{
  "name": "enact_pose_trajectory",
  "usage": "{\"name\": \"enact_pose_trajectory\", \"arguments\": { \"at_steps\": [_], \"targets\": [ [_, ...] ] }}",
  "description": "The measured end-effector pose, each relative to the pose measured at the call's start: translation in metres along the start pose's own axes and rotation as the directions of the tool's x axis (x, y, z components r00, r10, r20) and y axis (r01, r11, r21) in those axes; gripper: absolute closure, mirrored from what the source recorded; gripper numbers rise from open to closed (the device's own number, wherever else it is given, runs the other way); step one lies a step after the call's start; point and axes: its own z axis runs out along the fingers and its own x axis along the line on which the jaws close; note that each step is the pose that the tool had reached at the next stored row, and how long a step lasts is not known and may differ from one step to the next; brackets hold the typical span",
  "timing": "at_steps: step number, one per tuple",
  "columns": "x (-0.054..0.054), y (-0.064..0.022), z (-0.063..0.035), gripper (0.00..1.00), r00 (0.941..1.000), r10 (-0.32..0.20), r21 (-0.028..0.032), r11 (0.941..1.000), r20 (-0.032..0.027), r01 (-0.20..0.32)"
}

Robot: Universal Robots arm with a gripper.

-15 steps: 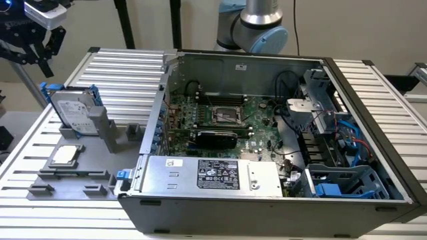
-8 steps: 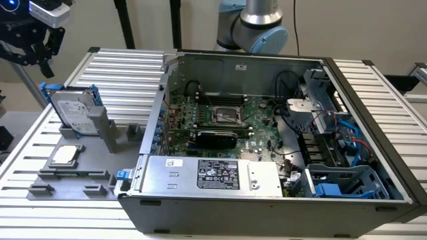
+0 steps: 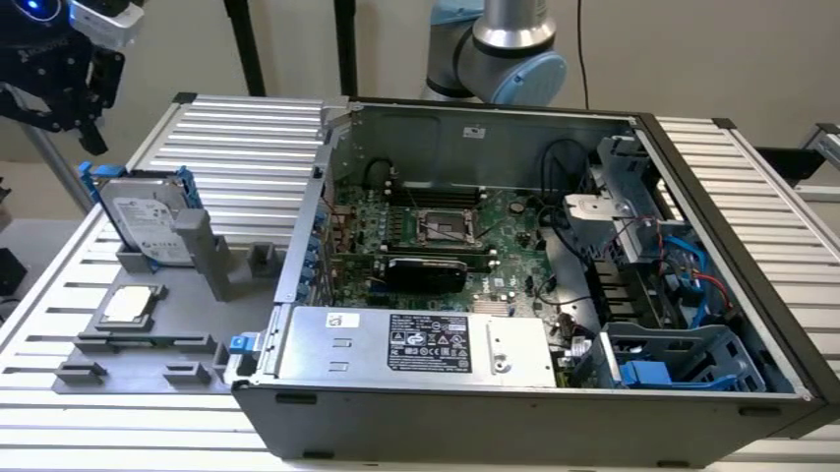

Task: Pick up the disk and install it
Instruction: 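Pick up the disk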

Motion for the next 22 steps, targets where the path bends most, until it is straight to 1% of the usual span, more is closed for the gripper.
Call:
{"name": "enact_pose_trajectory", "arguments": {
  "at_steps": [3,6,9,11,14,17,20,22],
  "targets": [
    [0.0000,0.0000,0.0007,1.00,0.9985,-0.054,0.0002,0.9985,-0.0015,0.054],
    [0.0000,0.0000,0.0013,1.00,0.9941,-0.108,0.0002,0.9941,-0.0031,0.108],
    [0.0000,-0.0001,0.0019,1.00,0.9867,-0.163,0.0000,0.9867,-0.0047,0.163],
    [0.0000,-0.0001,0.0024,1.00,0.9801,-0.199,-0.0001,0.9801,-0.0058,0.199],
    [0.0000,-0.0001,0.0030,1.00,0.9678,-0.252,-0.0003,0.9678,-0.0073,0.252],
    [0.0000,-0.0001,0.0036,1.00,0.9525,-0.304,-0.0007,0.9525,-0.0089,0.304],
    [0.0000,-0.0001,0.0042,1.00,0.9345,-0.356,-0.0011,0.9345,-0.0105,0.356],
    [0.0000,-0.0001,0.0046,1.00,0.9210,-0.389,-0.0012,0.9211,-0.0114,0.389]
  ]
}}
